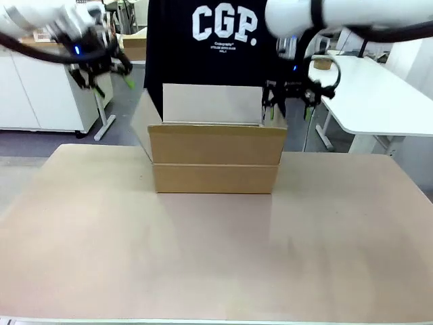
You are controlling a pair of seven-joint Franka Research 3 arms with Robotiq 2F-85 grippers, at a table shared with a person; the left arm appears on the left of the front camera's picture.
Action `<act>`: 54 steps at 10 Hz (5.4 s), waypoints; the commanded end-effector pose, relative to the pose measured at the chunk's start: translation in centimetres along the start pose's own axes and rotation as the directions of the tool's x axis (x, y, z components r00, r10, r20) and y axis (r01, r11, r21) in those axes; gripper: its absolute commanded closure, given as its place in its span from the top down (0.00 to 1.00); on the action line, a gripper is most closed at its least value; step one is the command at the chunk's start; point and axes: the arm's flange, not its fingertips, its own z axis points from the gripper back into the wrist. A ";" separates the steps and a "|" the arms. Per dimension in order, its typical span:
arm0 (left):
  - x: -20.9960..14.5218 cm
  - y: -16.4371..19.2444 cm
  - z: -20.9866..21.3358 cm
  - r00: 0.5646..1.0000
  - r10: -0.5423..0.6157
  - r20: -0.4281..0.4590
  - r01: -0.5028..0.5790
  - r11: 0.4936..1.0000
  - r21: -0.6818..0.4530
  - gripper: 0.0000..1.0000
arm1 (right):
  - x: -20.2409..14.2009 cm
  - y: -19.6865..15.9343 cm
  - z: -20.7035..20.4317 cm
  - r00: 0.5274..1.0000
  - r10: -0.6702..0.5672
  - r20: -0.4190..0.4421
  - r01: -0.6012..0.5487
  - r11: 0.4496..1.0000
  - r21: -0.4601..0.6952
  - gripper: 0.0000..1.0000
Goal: Pack the gift set into the box.
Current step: Lift both hands away from the flaps of the Package Box, then press and hold the closed box until the human finishes sealing it.
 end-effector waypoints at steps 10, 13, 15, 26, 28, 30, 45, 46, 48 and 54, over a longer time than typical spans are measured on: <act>-7.2 13.9 1.3 0.993 0.113 -0.026 -0.102 0.740 -0.665 1.00 | -13.1 -32.3 -3.4 0.973 -0.209 0.101 -0.044 0.263 0.964 1.00; -9.2 14.2 0.9 0.997 -0.051 -0.063 -0.003 0.751 -0.660 1.00 | -14.2 -31.6 0.2 0.982 -0.151 0.109 -0.050 0.353 0.934 1.00; -9.2 14.2 0.9 0.997 -0.051 -0.063 -0.003 0.751 -0.660 1.00 | -14.2 -31.6 0.2 0.982 -0.151 0.109 -0.050 0.353 0.934 1.00; -9.2 14.2 0.9 0.997 -0.051 -0.063 -0.003 0.751 -0.660 1.00 | -14.2 -31.6 0.2 0.982 -0.151 0.109 -0.050 0.353 0.934 1.00; -9.2 14.2 0.9 0.997 -0.051 -0.063 -0.003 0.751 -0.660 1.00 | -14.2 -31.6 0.2 0.982 -0.151 0.109 -0.050 0.353 0.934 1.00; -9.2 14.2 0.9 0.997 -0.051 -0.063 -0.003 0.751 -0.660 1.00 | -14.2 -31.6 0.2 0.982 -0.151 0.109 -0.050 0.353 0.934 1.00; -9.2 14.2 0.9 0.997 -0.051 -0.063 -0.003 0.751 -0.660 1.00 | -14.2 -31.6 0.2 0.982 -0.151 0.109 -0.050 0.353 0.934 1.00; -9.2 14.2 0.9 0.997 -0.051 -0.063 -0.003 0.751 -0.660 1.00 | -14.2 -31.6 0.2 0.982 -0.151 0.109 -0.050 0.353 0.934 1.00; -9.2 14.2 0.9 0.997 -0.051 -0.063 -0.003 0.751 -0.660 1.00 | -14.2 -31.6 0.2 0.982 -0.151 0.109 -0.050 0.353 0.934 1.00; -9.2 14.2 0.9 0.997 -0.051 -0.063 -0.003 0.751 -0.660 1.00 | -14.2 -31.6 0.2 0.982 -0.151 0.109 -0.050 0.353 0.934 1.00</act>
